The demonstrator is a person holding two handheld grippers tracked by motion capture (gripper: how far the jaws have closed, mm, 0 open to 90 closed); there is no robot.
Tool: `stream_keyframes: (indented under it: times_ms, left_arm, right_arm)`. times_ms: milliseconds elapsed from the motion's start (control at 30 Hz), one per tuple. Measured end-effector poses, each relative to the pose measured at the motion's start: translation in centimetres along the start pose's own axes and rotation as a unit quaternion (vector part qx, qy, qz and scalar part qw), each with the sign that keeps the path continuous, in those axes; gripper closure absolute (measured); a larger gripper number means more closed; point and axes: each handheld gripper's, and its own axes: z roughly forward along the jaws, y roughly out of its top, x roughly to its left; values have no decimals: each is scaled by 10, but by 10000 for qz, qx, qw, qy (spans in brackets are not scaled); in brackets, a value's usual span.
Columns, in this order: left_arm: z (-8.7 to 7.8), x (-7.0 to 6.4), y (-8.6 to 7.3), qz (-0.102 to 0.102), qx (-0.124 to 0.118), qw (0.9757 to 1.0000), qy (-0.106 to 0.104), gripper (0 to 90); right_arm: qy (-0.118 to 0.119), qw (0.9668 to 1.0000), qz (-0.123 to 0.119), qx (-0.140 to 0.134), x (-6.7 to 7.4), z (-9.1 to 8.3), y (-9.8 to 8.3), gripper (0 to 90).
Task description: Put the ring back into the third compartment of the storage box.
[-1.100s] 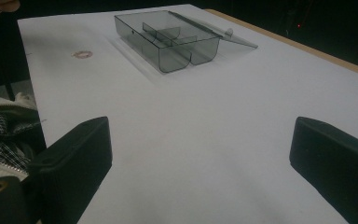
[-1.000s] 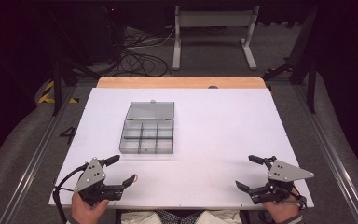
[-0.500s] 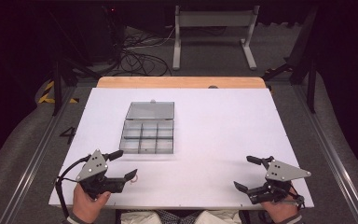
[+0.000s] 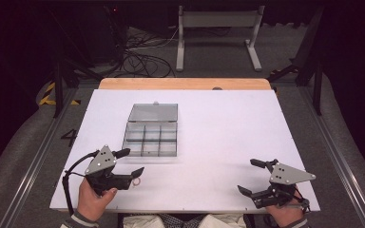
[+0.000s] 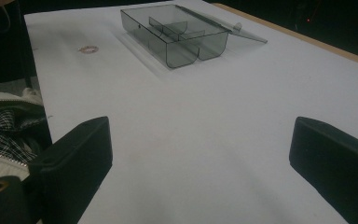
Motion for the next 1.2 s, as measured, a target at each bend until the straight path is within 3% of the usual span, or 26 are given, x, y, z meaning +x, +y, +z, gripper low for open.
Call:
stream_keyframes:
  times_ms: [300,433,500,633,867,1000,1200]
  left_arm:
    - [11,7,5,-145,185,9997,-85,242]
    - [18,13,5,-380,538,9978,-43,252]
    - [19,13,5,-493,577,9971,-26,256]
    - [20,15,6,-447,691,9966,6,270]
    - [23,14,7,-376,1134,9928,128,385]
    - [24,13,8,-289,1363,9902,43,423]
    - [28,14,10,-438,1774,9832,-37,435]
  right_arm:
    - [-7,10000,-8,24,-1,0,0,65]
    - [15,10000,3,15,0,0,0,66]
    - [16,10000,6,27,-1,1,-1,66]
    - [27,10000,20,18,-1,1,-1,67]
    - [32,10000,35,35,-1,2,-1,69]
    - [51,10000,36,40,0,3,-1,71]
    - [65,10000,35,50,0,3,-1,74]
